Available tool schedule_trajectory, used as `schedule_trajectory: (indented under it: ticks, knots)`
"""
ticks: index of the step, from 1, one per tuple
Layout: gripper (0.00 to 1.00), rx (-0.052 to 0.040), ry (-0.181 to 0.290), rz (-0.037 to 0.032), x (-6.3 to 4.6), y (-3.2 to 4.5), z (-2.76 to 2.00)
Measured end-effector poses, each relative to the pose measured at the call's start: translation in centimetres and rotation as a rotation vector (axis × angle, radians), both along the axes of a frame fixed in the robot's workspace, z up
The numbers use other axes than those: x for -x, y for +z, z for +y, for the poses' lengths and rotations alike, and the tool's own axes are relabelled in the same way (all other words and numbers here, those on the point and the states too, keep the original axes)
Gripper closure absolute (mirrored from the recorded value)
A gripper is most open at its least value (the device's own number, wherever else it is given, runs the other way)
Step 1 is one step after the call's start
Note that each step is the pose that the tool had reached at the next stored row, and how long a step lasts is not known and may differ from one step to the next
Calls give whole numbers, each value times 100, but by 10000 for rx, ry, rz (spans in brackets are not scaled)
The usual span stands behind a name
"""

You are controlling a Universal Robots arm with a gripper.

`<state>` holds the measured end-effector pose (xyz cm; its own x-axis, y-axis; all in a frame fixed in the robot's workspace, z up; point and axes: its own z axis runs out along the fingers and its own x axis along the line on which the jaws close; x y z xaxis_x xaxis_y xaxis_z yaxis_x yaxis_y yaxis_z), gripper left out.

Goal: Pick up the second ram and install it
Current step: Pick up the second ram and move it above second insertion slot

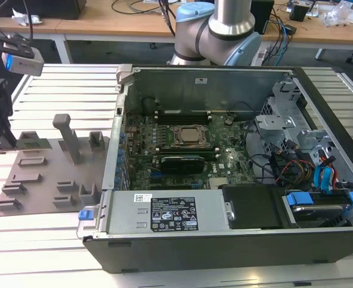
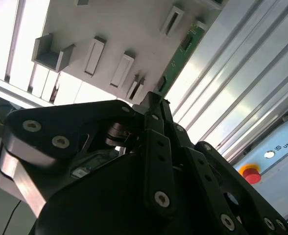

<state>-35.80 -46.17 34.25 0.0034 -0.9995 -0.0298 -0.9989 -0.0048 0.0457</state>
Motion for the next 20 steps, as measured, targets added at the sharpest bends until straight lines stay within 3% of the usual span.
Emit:
schedule_trajectory:
  ticks: [4,8,13,18,20]
  knots:
    - [87,-15,0,0,0,78,0]
    - [87,-105,0,0,0,223,0]
    - [87,-119,0,0,0,542,0]
    - [87,-121,0,0,0,554,0]
    - [87,-120,1,0,-71,554,0]
